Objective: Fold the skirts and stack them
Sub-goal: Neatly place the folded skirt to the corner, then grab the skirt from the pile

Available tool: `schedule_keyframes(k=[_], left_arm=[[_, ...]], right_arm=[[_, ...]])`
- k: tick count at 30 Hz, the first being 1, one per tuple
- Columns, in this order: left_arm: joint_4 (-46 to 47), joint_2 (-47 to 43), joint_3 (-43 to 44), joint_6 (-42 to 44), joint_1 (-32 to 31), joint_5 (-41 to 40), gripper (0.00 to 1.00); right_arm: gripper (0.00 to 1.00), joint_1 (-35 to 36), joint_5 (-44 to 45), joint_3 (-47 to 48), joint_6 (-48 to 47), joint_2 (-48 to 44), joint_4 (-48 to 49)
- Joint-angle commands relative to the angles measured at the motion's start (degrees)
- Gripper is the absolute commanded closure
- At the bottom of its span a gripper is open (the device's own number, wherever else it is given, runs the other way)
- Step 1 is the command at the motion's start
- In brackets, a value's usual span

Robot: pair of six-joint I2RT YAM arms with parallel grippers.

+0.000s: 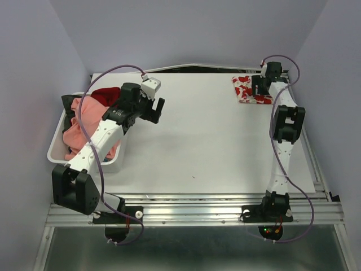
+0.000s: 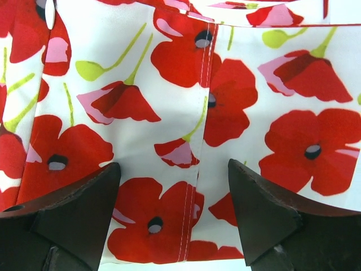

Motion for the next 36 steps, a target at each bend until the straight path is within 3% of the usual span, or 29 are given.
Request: schedule_keyframes(k=[1,4,9,14,19,23,26,30,36], left_arm=[[0.2,0.3,2.3,0.1,0.9,1.5,0.01],[0.3,0.4,3.5,-0.2,1.7,3.1,0.01],[-0.8,-0.1,11.9,0.6,2.7,3.1,0.01],[-2.3,-1.4,22.9,-2.1,5.6,1.2,0.01],[-10.4,-1.5,28.3,-2.7,10.3,0.6,0.01],[-14.6,-4.1,26.1,-0.8,14.0,-0.1,0.01],[-16.4,-7.2,19.3,2.0,18.9,0.8,0.01],[-19.0,-12.2,12.5,6.0,26.4,3.9,0.01],[-22.1,-16.5,4.4,13.8,32.8,-0.7,0.01]], right_arm=[[0.18,-1.7,5.4,-2.5,-5.5,5.5,-3.1],[0.16,-1.7,5.0,-3.2,-5.3,3.8,-2.1],[0.00,-1.7,1.2,-1.0,-4.7,-4.3,-1.5],[0.00,-1.7,-1.1,-3.9,-6.1,-19.0,2.8],[0.00,-1.7,-10.9,-12.8,-5.5,-34.3,1.7],[0.00,-1.7,-18.1,-15.9,-5.2,-39.9,-5.7],[0.00,-1.1,-24.9,-24.4,-4.9,-46.8,-12.0],[0.00,0.3,-29.5,-38.1,-3.2,-53.1,-13.6],[0.00,4.0,-30.5,-56.5,-0.5,-65.8,-10.8]])
